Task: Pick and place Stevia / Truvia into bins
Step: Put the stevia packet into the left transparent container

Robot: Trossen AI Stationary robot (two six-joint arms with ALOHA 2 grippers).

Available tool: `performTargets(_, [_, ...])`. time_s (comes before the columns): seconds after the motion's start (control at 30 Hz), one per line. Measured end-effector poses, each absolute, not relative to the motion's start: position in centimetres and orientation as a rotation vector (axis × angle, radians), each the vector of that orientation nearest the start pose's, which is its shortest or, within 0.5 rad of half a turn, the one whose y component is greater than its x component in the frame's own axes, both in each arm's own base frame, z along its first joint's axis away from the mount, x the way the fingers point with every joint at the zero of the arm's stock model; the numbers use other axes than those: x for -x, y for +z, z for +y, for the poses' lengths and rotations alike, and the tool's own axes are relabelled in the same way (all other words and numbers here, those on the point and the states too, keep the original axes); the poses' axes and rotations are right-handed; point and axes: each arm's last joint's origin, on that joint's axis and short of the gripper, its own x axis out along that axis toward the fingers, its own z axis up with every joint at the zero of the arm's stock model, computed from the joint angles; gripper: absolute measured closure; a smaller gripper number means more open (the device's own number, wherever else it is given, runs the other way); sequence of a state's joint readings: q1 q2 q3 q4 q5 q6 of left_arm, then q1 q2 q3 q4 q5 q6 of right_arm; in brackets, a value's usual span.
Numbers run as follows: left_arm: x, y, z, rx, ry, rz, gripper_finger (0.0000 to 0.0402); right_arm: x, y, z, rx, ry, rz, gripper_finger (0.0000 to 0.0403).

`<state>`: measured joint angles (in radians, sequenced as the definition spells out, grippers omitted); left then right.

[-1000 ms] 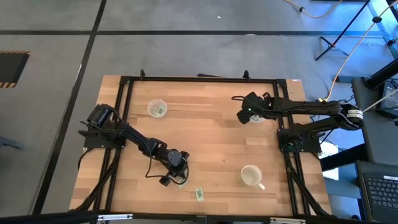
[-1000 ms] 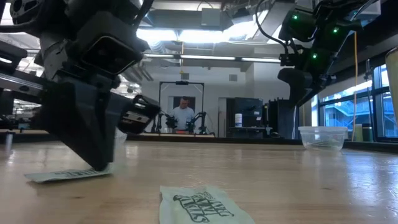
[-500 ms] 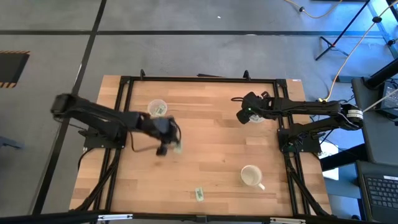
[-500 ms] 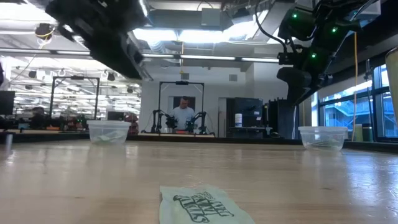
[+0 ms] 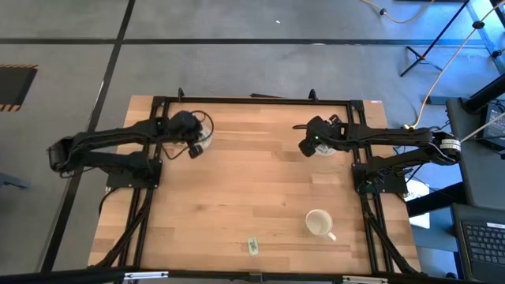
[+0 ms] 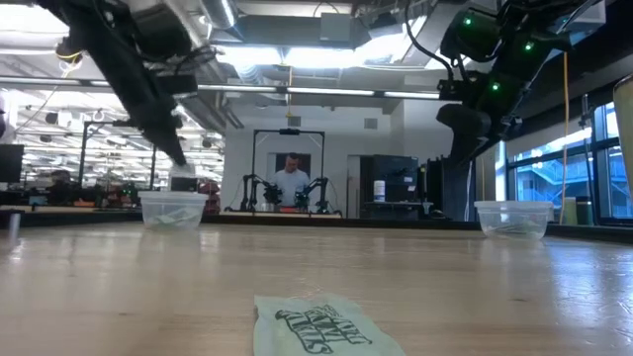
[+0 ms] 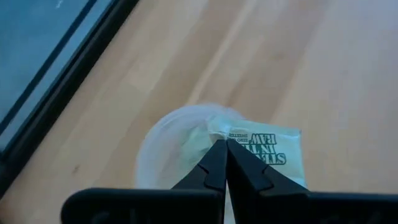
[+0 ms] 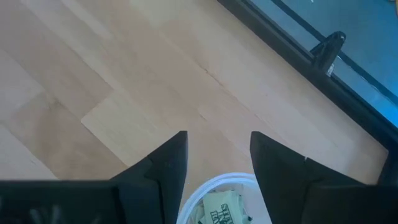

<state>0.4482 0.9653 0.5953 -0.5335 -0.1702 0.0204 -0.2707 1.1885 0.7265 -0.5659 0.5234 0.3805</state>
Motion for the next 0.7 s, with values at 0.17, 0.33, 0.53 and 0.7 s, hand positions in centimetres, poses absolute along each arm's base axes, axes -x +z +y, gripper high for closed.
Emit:
performTargets(0.17, [-14.7,19.8,10.1,0.163,0.675,0.895,0.0399,-20.4,21.4,-7.2,-0.195,-0.907,0.89,0.0225])
performTargets(0.33, [-14.1,18.8,10.9,0.194,0.663,0.869,0.04,-20.4,21.4,-7.2,-0.195,-0.907,0.889,0.0225])
performTargets(0.53, [-13.7,17.5,10.8,0.217,0.635,0.878,0.0399,-20.4,21.4,-7.2,-0.195,-0.907,0.89,0.0225])
performTargets(0.7, [-13.6,17.3,10.7,0.215,0.642,0.883,0.0398,-20.4,21.4,-7.2,-0.195,-0.907,0.89,0.0225])
